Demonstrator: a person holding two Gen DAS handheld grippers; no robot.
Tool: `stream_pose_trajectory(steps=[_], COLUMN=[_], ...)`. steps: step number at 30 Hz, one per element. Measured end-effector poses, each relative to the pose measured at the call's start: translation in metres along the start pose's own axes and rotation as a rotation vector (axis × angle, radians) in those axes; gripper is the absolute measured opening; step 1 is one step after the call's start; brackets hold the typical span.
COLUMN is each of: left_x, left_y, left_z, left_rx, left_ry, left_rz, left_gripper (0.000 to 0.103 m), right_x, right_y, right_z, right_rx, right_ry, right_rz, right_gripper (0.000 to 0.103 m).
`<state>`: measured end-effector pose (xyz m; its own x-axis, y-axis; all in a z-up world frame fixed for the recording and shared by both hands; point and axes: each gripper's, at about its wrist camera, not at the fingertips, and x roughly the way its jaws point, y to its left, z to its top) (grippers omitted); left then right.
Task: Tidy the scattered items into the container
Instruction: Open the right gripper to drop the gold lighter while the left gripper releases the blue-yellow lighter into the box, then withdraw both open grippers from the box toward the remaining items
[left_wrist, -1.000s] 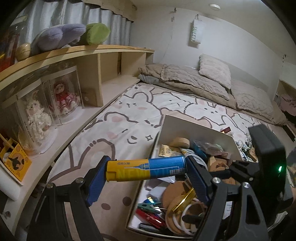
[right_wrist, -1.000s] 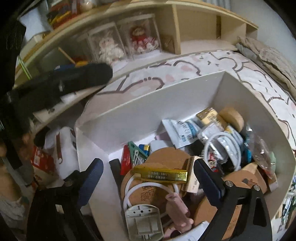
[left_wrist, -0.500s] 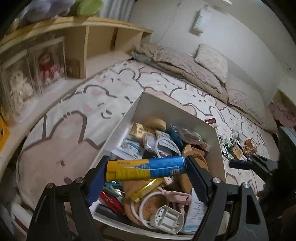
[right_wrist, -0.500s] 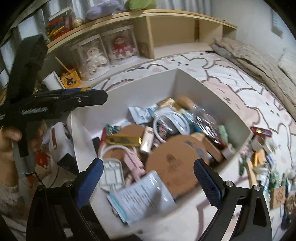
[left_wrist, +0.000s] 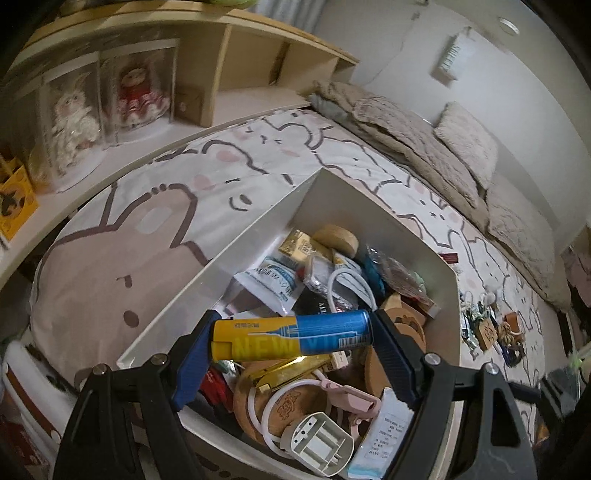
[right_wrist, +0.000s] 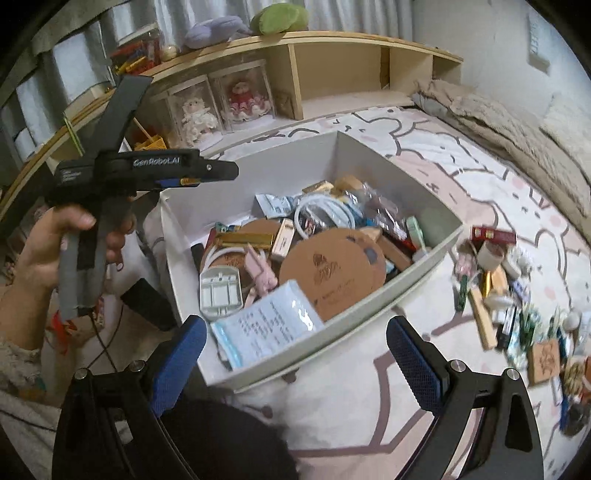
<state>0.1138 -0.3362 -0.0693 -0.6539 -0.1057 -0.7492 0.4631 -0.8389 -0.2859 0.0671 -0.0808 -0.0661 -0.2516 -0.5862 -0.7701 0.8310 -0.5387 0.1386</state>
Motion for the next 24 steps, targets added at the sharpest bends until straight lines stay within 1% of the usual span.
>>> stream_pose_trajectory(steps=[3,9,13,15,17,18,19,21,22,24], left_x=[0.002,0.005,0.008,0.007,0.007,0.006,0.005,0.002,0.001,0.000], left_y=[0.000,-0.003,0.003,0.003,0.004,0.004,0.003,-0.001,-0.003,-0.003], left_z=[-0.004,-0.014,-0.018,-0.020,-0.021,-0.021,-0.021,-0.022,-0.022,-0.023], left_rx=[-0.016,-0.027,-0.077,-0.088,-0.097,-0.098,-0.097,-0.089,-0.085,-0.080], left_ry=[0.004,0.005,0.003,-0.010,-0.018,-0.022,-0.027,-0.042,-0.047,-0.049], left_rz=[0.019,0.071,0.109,0.144,0.151,0.153,0.160,0.170,0.180,0.185], left_gripper=[0.081,0.082,0.082,0.082,0.083,0.084,0.089,0.095,0.097,0.098], right_x=[-0.004,-0.014,-0.020,-0.024,-0.027,-0.029,-0.030,-0.032,-0.033,-0.034], right_y=[-0.008,-0.018,-0.019,-0.018,-0.018,-0.018,-0.018,-0.019,-0.019,-0.019], right_z=[-0.011,-0.019,-0.021,-0.022,-0.023,-0.023,-0.023,-0.024,-0.024,-0.025], right_rx=[0.027,0.050,0.048,0.037,0.028,0.028,0.031,0.033,0.033,0.032], right_ry=[-0.009,-0.037,-0.052,-0.061,-0.072,-0.077,-0.080,-0.085,-0.087,-0.088], right_rz=[0.009,0.026,0.040,0.039,0.032,0.034,0.040,0.042,0.042,0.042], right_gripper=[0.098,0.098,0.098,0.098,0.098,0.098,0.098,0.098,0.098,0.098])
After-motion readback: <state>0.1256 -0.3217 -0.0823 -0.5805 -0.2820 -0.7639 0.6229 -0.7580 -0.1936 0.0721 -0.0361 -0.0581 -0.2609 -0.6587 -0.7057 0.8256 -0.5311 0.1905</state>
